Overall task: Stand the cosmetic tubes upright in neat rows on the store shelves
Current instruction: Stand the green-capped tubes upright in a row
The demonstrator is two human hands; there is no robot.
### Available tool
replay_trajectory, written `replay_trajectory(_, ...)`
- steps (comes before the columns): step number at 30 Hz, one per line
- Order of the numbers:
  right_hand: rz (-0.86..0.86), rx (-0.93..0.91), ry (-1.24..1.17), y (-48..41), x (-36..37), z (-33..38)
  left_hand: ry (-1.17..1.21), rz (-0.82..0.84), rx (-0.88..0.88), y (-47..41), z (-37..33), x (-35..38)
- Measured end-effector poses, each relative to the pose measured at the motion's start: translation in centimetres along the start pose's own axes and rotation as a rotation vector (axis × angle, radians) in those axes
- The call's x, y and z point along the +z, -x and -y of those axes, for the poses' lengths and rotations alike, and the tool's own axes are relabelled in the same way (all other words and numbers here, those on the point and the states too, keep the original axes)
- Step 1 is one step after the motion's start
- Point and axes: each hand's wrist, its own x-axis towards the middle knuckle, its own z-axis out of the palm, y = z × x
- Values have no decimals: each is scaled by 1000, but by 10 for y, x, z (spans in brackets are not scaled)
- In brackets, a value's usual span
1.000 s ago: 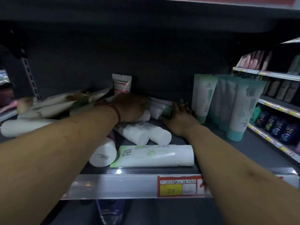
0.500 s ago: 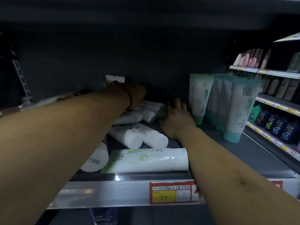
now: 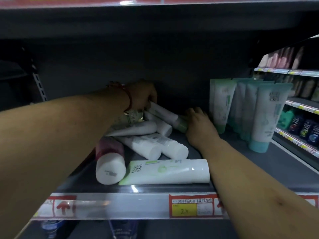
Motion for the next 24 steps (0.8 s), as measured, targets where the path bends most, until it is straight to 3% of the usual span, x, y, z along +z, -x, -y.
replay_trajectory(11,-5,34,-139,4,-8,-1,791,-337,-38,37,11,-11)
replay_trajectory(14,-34,33,-172,13,-16,1,925,-441,-36,44,6,-13)
replay_trajectory(17,54,40,-115,20,-23,11,994,-534,-80,55,-1,-21)
replay_trajectory(21,210,81,48,31,-32,29,1077,-522,-183,73,-9,-25)
replay_trajectory(24,227,89,136,41,-42,32,1126,-562,-227,88,-23,-32)
